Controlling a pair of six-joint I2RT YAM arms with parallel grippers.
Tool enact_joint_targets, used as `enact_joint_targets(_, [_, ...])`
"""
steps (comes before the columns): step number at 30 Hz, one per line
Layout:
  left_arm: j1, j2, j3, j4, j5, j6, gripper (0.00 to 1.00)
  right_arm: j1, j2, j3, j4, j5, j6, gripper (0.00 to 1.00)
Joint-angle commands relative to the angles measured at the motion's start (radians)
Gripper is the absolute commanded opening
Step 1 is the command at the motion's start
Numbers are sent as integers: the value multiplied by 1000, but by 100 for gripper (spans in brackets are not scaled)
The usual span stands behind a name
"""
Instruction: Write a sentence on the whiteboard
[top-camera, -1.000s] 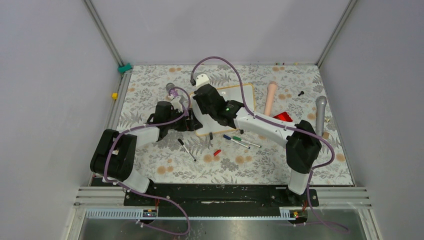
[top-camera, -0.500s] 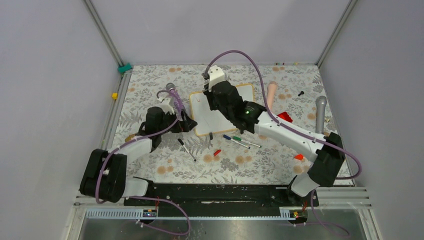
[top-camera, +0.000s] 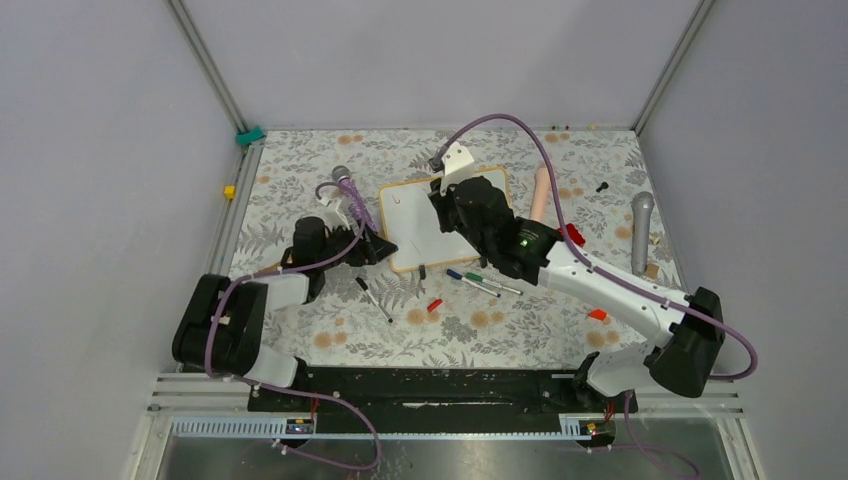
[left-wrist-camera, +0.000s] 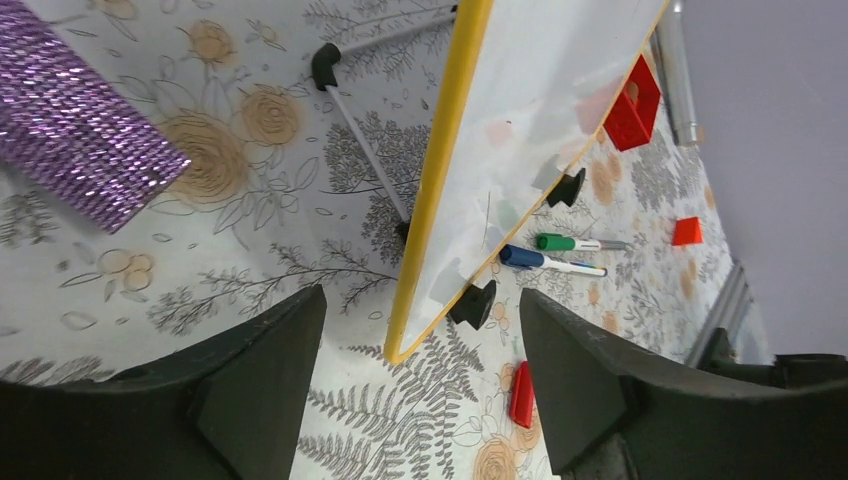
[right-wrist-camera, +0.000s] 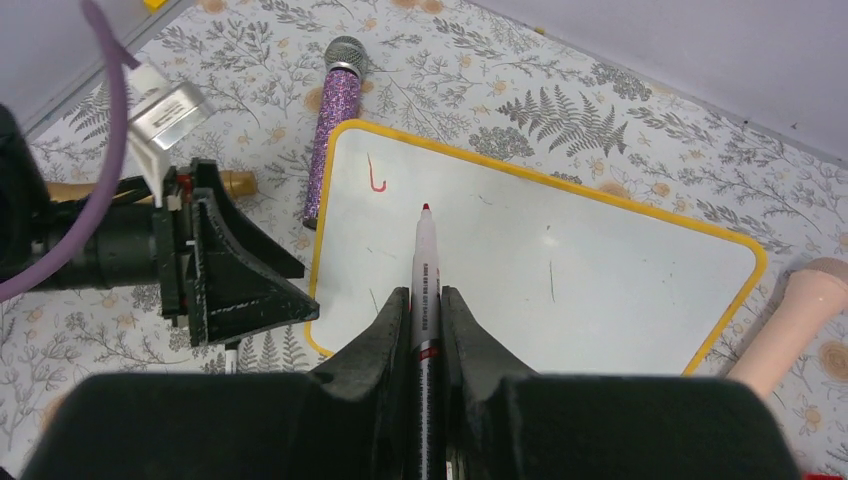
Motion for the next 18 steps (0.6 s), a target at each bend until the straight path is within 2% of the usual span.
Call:
enact_joint_targets(1, [4, 104, 83, 128, 163, -61, 71, 0, -77, -37, 54, -25, -16, 0])
enact_joint_targets(3, [3, 147, 107, 134, 196, -78, 66, -1, -91, -47, 57, -27, -19, 0])
enact_joint_targets(9, [3, 205, 143, 115, 251, -51, 39, -1, -99, -67, 56, -68, -7, 0])
enact_joint_targets(14, [4, 223, 159, 94, 255, -39, 35, -1, -82, -65, 56, -84, 2, 0])
enact_joint_targets(18, [6, 239, 174, 63, 264, -31, 27, -1, -53, -42, 46, -103, 10, 0])
